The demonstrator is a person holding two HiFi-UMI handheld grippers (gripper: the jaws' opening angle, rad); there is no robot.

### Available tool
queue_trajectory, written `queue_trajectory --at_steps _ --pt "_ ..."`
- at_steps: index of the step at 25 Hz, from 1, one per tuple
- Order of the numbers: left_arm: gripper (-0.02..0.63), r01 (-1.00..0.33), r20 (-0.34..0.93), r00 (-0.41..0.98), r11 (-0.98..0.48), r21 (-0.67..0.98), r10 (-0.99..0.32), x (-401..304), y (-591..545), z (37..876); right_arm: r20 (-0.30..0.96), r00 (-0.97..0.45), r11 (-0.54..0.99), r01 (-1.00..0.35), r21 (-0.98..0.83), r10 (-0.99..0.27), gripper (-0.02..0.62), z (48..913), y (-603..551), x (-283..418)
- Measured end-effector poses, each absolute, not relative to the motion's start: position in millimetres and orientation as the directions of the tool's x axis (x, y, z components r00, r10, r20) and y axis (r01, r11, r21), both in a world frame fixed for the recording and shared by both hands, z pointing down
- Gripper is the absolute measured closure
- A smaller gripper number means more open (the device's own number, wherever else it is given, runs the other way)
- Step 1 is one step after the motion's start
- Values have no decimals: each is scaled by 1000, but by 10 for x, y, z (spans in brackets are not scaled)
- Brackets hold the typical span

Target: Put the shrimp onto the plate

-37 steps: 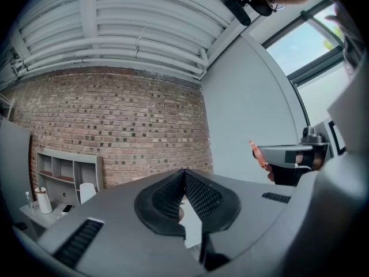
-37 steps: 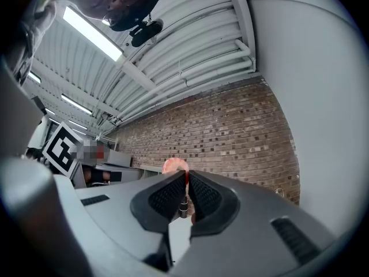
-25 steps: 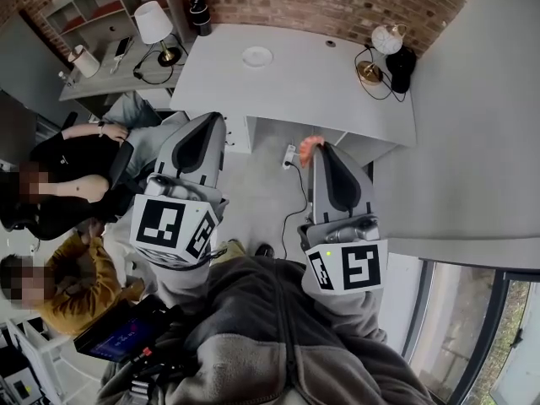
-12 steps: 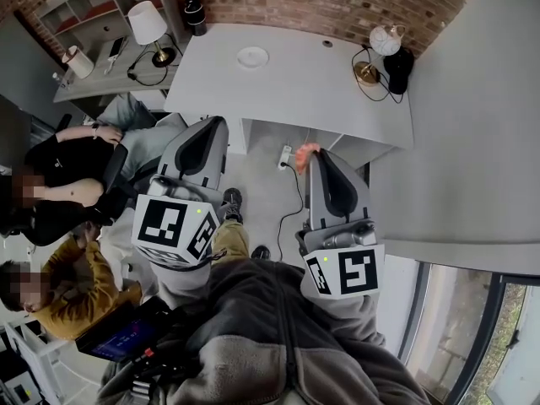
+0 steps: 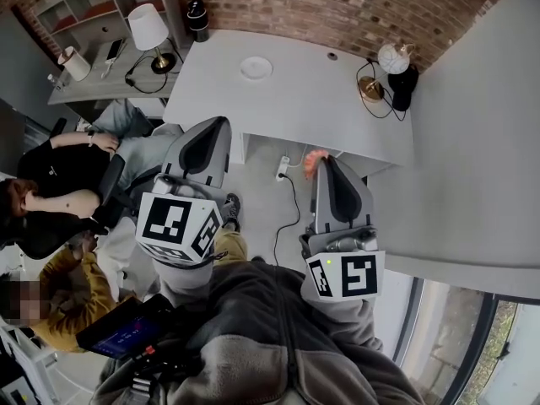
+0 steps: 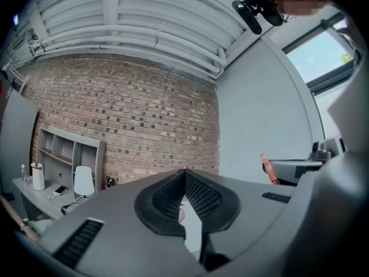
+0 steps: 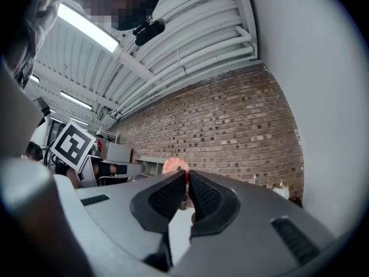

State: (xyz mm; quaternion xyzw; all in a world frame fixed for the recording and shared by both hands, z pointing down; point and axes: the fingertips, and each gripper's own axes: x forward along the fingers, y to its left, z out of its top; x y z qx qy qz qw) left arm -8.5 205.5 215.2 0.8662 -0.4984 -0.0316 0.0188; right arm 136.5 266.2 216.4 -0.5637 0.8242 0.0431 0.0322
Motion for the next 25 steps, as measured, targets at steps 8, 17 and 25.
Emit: queue_trajectory --at_steps 8,17,25 --pt "601 -867 -20 493 -493 78 -870 -243 1505 2241 -87 -356 356 -934 14 -930 578 2243 2075 1218" --pt "601 -893 6 444 -442 81 -896 -606 785 2315 -68 -385 387 -922 -7 -920 578 2315 1189 892" --pt "601 -881 37 471 -467 82 -881 -800 90 2343 -41 -383 383 -924 7 -923 578 2301 480 645"
